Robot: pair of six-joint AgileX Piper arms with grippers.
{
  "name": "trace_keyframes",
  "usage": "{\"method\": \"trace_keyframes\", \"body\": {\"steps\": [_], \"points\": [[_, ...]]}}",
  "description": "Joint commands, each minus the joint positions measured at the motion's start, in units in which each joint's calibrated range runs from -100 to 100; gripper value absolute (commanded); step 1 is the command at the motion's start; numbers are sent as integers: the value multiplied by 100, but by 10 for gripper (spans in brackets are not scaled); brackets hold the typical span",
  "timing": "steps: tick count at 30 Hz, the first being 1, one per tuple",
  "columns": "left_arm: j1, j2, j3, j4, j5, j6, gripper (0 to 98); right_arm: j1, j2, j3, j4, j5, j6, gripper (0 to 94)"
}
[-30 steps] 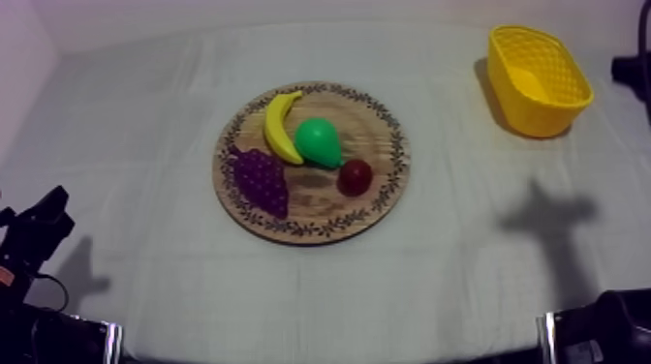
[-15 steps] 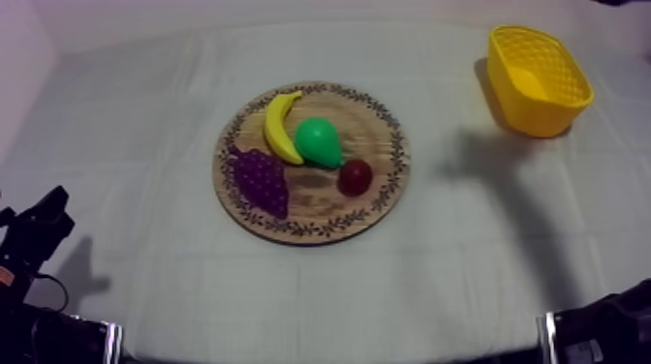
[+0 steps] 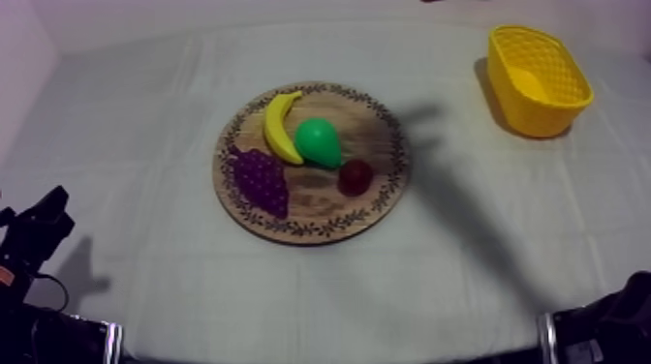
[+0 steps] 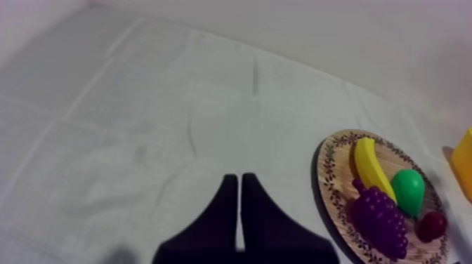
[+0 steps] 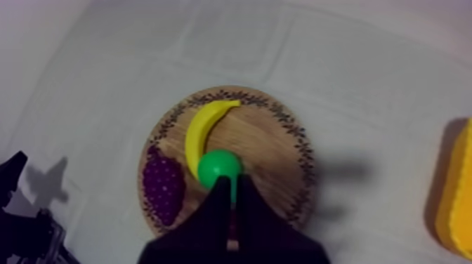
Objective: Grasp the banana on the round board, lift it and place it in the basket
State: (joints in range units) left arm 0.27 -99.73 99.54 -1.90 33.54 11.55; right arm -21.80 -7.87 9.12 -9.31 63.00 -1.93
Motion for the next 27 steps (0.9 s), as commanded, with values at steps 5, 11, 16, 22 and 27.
{"method": "trace_keyframes", "body": {"steps": [5, 11, 16, 22, 27], "points": [[-2, -1, 1, -2, 1, 0, 1, -399, 745, -450, 43, -22, -224, 12], [-2, -1, 1, -2, 1, 0, 1, -638, 1449, -848, 206, -85, -500, 13], [-2, -1, 1, -2, 1, 0, 1, -759, 1991, -1183, 401, -97, -807, 14], [-2, -1, 1, -2, 1, 0, 1, -807, 2597, -1582, 579, -107, -1083, 15], [-2, -1, 1, -2, 1, 0, 1, -824, 3096, -1955, 690, -18, -1219, 18]]}}
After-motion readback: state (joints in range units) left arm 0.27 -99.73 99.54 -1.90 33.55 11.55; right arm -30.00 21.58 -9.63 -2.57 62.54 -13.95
